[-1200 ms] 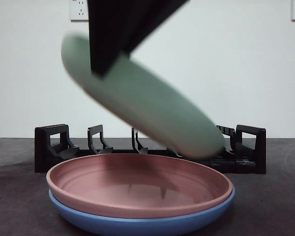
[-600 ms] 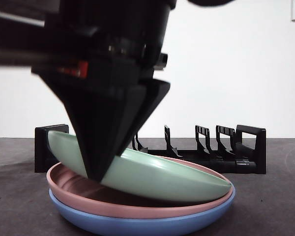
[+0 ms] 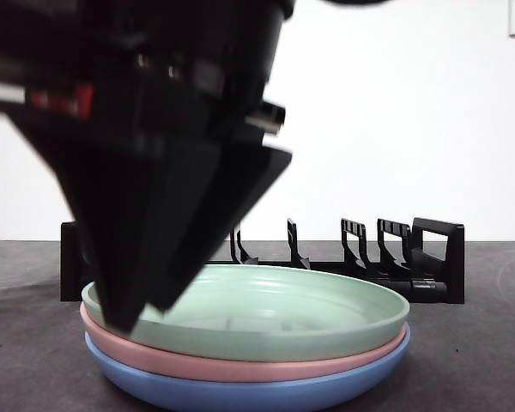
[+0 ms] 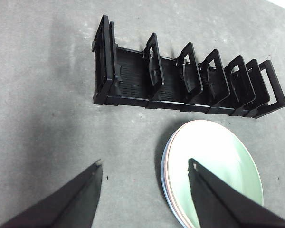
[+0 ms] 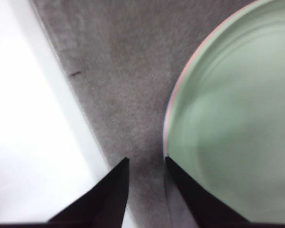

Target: Place the plate

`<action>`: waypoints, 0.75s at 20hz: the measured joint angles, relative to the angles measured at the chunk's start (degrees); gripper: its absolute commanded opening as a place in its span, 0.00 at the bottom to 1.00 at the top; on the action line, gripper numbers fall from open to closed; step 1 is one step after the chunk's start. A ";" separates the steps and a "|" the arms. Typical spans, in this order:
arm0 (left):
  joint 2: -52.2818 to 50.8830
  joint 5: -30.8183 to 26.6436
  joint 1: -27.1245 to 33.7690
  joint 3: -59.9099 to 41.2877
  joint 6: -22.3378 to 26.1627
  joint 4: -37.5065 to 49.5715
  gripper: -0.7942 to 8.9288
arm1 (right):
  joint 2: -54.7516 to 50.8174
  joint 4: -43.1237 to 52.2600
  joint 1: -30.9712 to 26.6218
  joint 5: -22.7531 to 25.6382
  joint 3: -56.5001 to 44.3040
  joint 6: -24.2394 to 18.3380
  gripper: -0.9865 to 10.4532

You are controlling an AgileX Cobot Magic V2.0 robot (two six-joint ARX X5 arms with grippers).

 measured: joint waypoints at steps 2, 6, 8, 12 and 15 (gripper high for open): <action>0.00 0.00 0.00 0.00 0.02 0.02 0.37 | -6.01 0.15 -1.40 3.43 0.02 -0.02 0.27; 0.00 0.00 0.00 0.00 0.02 0.20 0.37 | -17.29 1.44 -11.72 13.09 0.20 -0.07 0.28; 0.00 0.00 0.00 0.00 0.02 0.20 0.37 | -22.32 3.30 -18.25 14.71 -3.08 -0.90 0.28; 0.00 -0.02 0.00 0.00 0.04 1.79 0.37 | -32.72 6.64 -34.01 13.60 -11.67 -7.72 0.28; 0.00 -0.24 0.00 0.00 0.26 5.35 0.37 | -35.19 9.01 -47.10 7.02 -13.92 -13.86 0.28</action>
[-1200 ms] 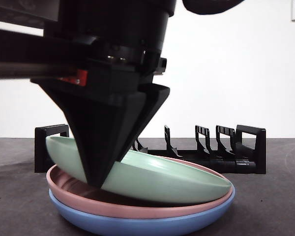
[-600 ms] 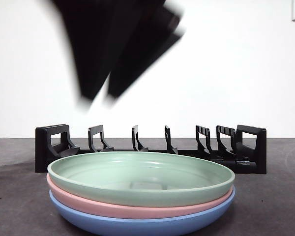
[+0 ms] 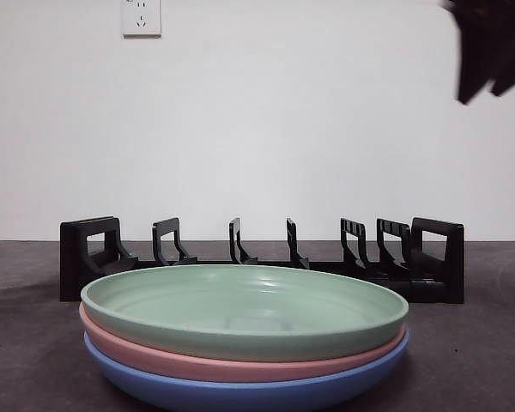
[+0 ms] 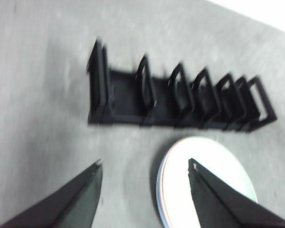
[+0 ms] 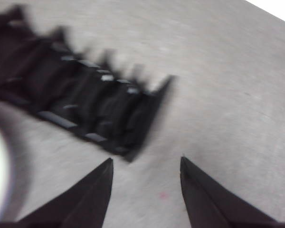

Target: Place the plate

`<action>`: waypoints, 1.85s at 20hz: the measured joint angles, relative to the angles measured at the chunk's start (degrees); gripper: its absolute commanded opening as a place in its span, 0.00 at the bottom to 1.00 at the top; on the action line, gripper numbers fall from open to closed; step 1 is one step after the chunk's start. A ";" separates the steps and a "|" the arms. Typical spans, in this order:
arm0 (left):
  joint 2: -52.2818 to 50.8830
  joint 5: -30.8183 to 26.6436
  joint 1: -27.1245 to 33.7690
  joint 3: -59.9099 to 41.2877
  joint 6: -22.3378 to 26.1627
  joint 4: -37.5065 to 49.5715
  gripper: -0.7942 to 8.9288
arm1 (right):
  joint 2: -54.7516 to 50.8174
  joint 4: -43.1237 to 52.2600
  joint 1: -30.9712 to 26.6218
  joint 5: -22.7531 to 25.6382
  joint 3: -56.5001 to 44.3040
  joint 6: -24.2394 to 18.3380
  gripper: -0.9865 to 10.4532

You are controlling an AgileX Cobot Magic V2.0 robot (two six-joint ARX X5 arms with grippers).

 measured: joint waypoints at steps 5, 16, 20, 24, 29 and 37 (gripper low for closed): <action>1.14 -0.17 0.00 0.00 3.32 5.31 0.18 | 0.11 5.68 -15.39 -14.29 -0.02 -2.01 0.22; 0.68 -0.20 0.00 0.00 6.10 3.45 0.09 | 0.07 5.07 -15.82 -21.07 -0.02 -1.77 0.11; 0.46 -0.44 0.00 -0.09 7.21 4.33 0.09 | 0.07 5.11 -15.85 -21.05 -0.02 -1.66 0.11; -11.98 -1.49 2.49 -15.80 14.80 24.81 0.09 | 0.07 5.09 -15.85 -21.05 -0.02 -1.64 0.11; -31.67 -15.02 6.58 -41.59 17.03 39.89 0.09 | 0.07 5.09 -15.85 -21.05 -0.02 -1.64 0.11; -35.78 -15.21 6.97 -48.35 14.69 43.25 0.09 | 0.04 5.14 -15.85 -21.05 -0.02 -1.64 0.11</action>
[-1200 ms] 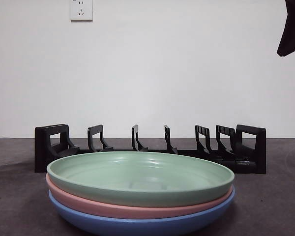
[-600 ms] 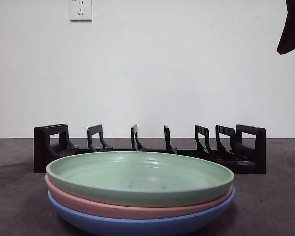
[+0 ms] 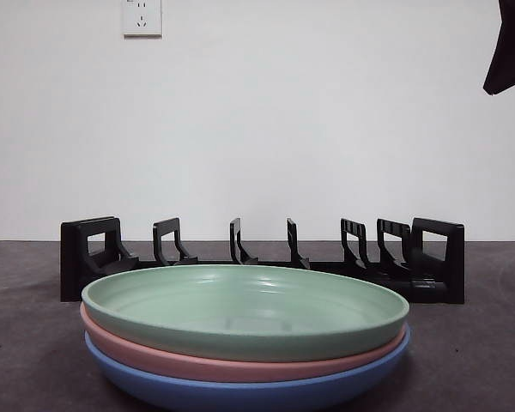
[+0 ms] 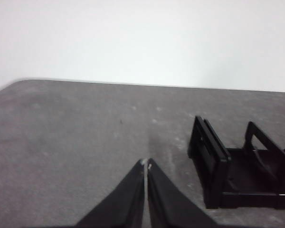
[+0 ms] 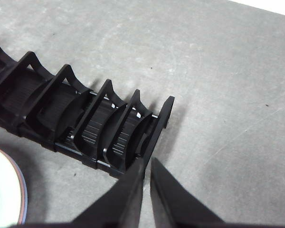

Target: Place the plate

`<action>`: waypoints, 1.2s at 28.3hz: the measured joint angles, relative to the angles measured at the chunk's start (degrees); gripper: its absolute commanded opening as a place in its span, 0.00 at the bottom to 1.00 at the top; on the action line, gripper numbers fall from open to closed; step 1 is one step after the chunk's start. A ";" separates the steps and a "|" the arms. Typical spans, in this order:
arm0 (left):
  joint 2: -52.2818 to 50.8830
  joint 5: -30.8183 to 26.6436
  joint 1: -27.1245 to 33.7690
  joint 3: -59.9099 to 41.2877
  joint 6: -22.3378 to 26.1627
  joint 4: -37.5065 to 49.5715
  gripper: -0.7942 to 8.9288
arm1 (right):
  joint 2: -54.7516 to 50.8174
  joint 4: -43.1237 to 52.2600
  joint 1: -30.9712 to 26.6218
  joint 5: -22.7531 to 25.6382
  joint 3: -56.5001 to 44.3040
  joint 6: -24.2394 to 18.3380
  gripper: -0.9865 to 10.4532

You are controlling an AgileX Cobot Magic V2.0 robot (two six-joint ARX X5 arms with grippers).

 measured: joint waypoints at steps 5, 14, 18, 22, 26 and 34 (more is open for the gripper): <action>-0.02 0.02 0.00 0.00 -2.36 -1.25 0.09 | 0.00 -0.02 0.00 0.00 0.00 0.00 0.11; -0.02 0.02 0.00 0.00 -2.60 -1.27 0.09 | 0.00 -0.02 0.00 0.00 0.00 0.00 0.11; -0.02 0.02 0.00 0.00 -2.60 -1.27 0.09 | 0.00 -0.02 0.00 0.00 0.00 0.00 0.11; -0.02 0.02 0.00 0.00 -2.60 -1.27 0.09 | -1.70 0.63 -0.13 1.84 -0.50 -2.45 0.11; -0.02 0.02 0.00 0.00 -2.60 -1.29 0.09 | -11.61 11.96 -2.10 1.77 -9.81 -3.85 0.11; -0.02 0.02 0.00 0.00 -2.60 -1.29 0.09 | -36.50 29.94 -7.30 2.10 -41.24 -2.56 0.11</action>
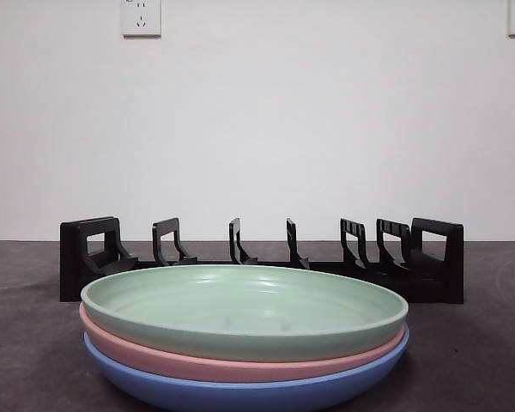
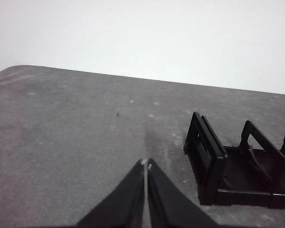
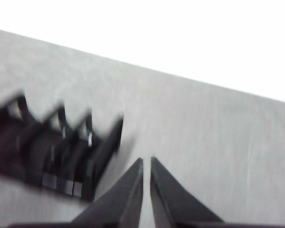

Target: Place the plate

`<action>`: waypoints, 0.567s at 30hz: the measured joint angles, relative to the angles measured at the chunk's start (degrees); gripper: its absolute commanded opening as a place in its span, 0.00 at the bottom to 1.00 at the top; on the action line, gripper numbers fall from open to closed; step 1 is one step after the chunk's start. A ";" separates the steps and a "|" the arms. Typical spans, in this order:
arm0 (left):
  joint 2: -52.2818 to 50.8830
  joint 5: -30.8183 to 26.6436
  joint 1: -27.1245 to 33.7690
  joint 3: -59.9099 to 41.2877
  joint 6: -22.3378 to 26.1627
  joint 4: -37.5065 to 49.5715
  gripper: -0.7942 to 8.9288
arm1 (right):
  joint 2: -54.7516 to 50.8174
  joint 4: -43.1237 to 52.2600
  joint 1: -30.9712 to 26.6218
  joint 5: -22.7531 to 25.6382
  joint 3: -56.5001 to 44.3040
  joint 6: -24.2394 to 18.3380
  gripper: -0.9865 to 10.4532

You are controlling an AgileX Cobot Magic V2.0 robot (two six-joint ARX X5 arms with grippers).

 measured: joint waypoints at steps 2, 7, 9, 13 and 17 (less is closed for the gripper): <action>0.00 0.00 0.00 0.00 0.00 0.00 0.09 | -6.12 -0.09 -1.18 -0.02 -5.16 0.42 0.11; 0.00 0.00 0.00 0.00 -0.02 0.02 0.09 | -17.84 -1.60 -4.20 2.34 -10.54 1.29 0.11; 0.00 0.00 0.00 0.00 -0.02 -0.02 0.09 | -20.70 -3.39 -4.31 3.04 -10.54 1.66 0.11; 0.00 0.00 0.00 0.00 -0.02 0.04 0.09 | -21.14 -3.15 -4.31 3.61 -10.54 1.99 0.11; 0.00 0.00 0.00 0.00 -0.02 0.07 0.09 | -21.11 -3.02 -4.26 3.78 -10.54 2.01 0.11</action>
